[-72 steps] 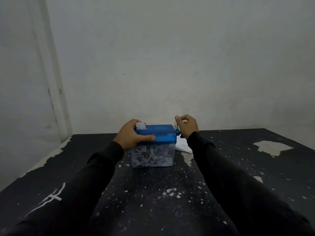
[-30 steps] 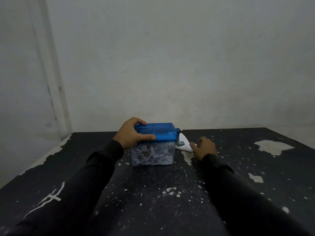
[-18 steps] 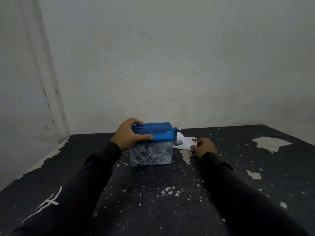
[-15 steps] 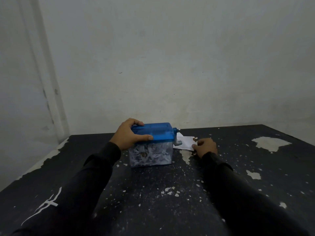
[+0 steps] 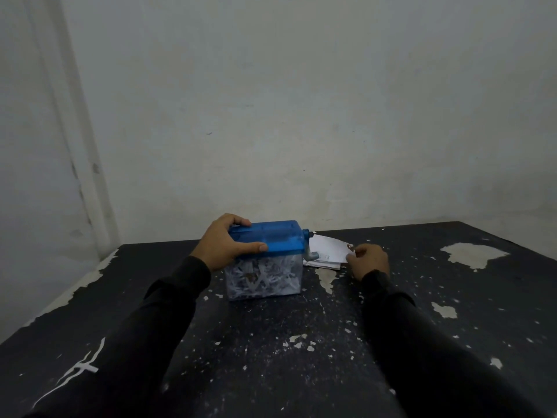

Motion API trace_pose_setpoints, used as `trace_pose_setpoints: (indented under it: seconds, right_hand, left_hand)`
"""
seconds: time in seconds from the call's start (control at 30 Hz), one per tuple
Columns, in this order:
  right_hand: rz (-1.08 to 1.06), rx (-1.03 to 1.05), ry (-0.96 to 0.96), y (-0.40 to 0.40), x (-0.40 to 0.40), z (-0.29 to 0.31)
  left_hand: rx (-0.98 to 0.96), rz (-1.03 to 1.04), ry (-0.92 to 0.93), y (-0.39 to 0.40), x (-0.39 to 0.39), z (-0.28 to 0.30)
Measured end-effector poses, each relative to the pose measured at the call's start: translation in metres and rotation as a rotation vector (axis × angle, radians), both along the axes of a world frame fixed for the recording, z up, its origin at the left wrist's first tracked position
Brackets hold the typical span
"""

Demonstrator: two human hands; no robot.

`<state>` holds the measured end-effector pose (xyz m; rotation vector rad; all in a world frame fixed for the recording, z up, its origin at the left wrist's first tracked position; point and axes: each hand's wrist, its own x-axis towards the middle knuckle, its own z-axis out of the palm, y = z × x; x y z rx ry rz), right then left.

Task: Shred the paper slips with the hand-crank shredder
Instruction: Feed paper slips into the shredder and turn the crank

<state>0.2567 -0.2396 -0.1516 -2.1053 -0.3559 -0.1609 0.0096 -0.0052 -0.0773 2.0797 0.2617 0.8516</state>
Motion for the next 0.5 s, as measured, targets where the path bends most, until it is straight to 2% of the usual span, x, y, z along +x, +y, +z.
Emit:
trace_pose_setpoints:
  seconds: [0.27,0.5]
  right_hand:
    - [0.047,-0.093,0.105,-0.0006,0.0022,-0.0006]
    - [0.162,-0.397,0.115,0.0040,0.0021,0.0063]
  left_hand:
    - [0.005,0.004,0.005,0.0005,-0.0008,-0.0006]
    - [0.006,0.005,0.007,0.0004,0.0006,-0.0013]
